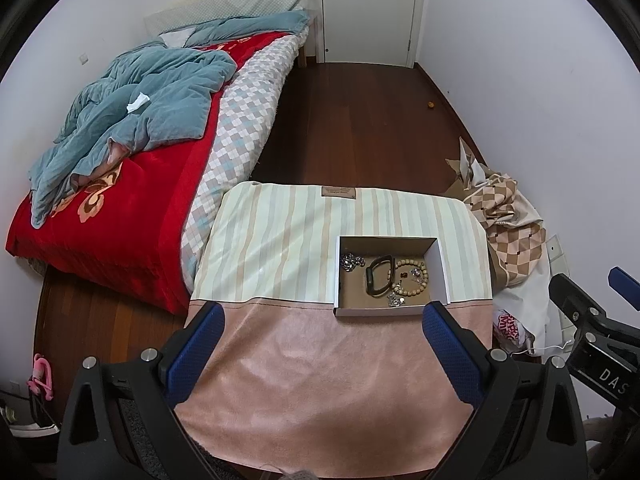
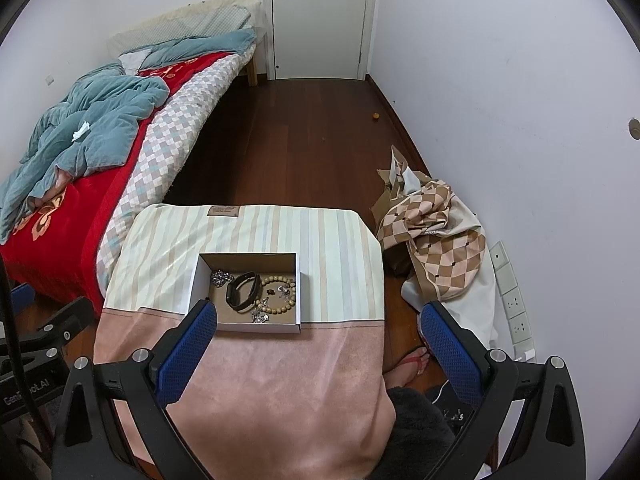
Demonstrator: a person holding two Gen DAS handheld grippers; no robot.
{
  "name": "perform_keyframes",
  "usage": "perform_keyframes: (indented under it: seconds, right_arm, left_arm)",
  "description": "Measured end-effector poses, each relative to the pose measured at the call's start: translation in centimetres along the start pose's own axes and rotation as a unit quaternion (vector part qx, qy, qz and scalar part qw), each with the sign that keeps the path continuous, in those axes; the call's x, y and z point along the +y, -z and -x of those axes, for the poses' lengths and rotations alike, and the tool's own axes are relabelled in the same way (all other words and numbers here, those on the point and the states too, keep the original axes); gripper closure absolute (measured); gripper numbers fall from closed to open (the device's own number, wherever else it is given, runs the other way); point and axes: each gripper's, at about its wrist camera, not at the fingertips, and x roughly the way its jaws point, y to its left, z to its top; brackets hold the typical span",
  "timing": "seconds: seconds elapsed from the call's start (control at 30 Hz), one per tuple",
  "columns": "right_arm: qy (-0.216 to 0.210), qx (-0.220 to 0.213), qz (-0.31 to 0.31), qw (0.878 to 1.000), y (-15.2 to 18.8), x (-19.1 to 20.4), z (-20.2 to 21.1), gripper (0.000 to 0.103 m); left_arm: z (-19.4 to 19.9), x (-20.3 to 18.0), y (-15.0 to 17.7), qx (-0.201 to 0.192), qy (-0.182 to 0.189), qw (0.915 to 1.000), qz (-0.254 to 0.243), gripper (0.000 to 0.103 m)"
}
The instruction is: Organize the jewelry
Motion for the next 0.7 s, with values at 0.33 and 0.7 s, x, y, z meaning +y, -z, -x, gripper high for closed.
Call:
perform_keyframes:
  seconds: [0.33,0.7]
  right_arm:
    - [-0.001,-0.001,0.001,1.000,0.03,-0.07,0.20,0.000]
    - [-0.001,-0.002,0.001,1.000,0.00,-0.10,0.24,0.000]
  left_arm:
    - [0.31,-0.18,-0.08,-0.001,-0.001,1.0000,0.000,0.002]
    - [0.66,-0.49,-0.30,-0.002,0.000,1.0000,0.001,0.002]
